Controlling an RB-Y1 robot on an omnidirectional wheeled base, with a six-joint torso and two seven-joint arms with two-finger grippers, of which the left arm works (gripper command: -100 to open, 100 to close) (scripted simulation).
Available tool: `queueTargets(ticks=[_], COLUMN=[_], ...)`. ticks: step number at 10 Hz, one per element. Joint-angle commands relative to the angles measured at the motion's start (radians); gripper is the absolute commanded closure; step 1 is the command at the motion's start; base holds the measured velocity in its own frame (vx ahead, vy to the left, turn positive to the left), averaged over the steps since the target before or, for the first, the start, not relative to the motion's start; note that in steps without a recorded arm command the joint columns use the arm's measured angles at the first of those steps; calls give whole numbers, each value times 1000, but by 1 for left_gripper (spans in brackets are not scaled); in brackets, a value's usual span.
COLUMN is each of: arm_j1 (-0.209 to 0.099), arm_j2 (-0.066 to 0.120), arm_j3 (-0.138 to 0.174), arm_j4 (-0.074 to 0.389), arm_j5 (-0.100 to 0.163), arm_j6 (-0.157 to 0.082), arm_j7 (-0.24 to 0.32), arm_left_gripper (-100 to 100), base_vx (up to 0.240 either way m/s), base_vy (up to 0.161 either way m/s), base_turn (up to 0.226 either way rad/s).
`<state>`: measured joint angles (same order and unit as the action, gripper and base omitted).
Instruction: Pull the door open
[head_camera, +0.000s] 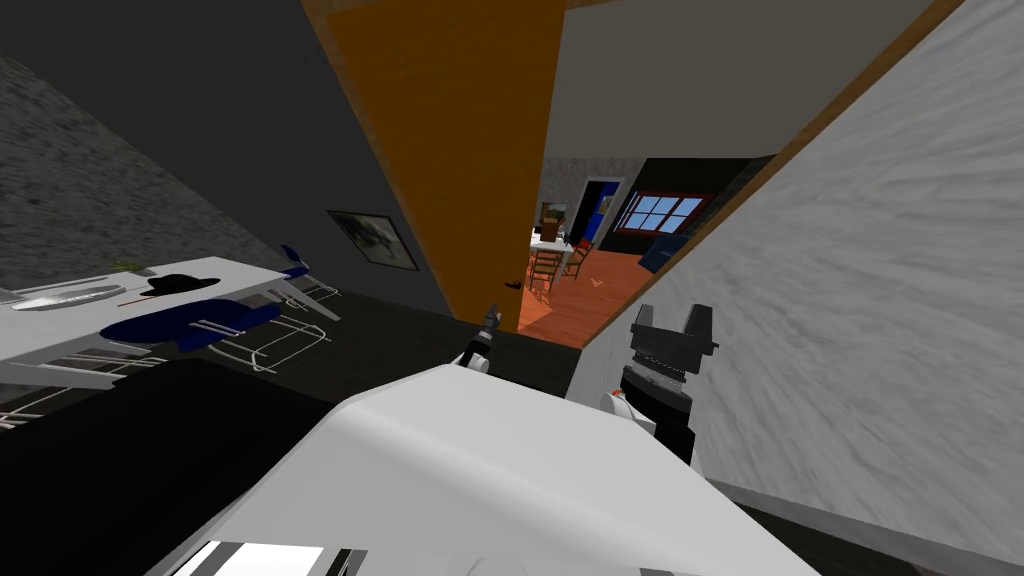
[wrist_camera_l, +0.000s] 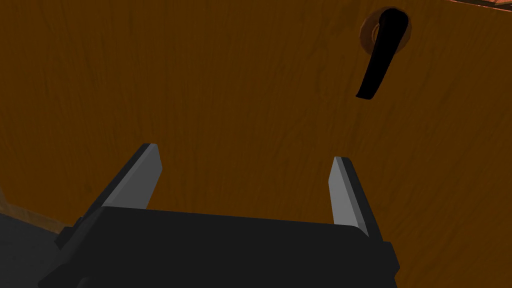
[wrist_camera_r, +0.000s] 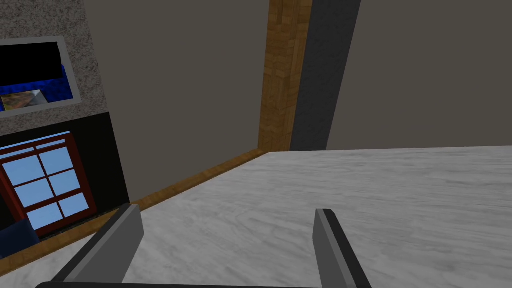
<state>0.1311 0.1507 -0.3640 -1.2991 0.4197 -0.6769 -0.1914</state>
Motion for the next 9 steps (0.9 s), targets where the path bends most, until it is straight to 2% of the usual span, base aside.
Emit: queueTargets(ticks=[1,9], arm_j1=[-17,-72], arm_j2=[1,5], arm_j3=[-9,-57], arm_j4=[41,211], arm_j5=[11,59], arm_j6=[-9,-50], arm_j7=[-5,-30], arm_left_gripper=[-100,-100], base_vx=[63,92], base_vy=[-1,-3], base_turn=[19,30])
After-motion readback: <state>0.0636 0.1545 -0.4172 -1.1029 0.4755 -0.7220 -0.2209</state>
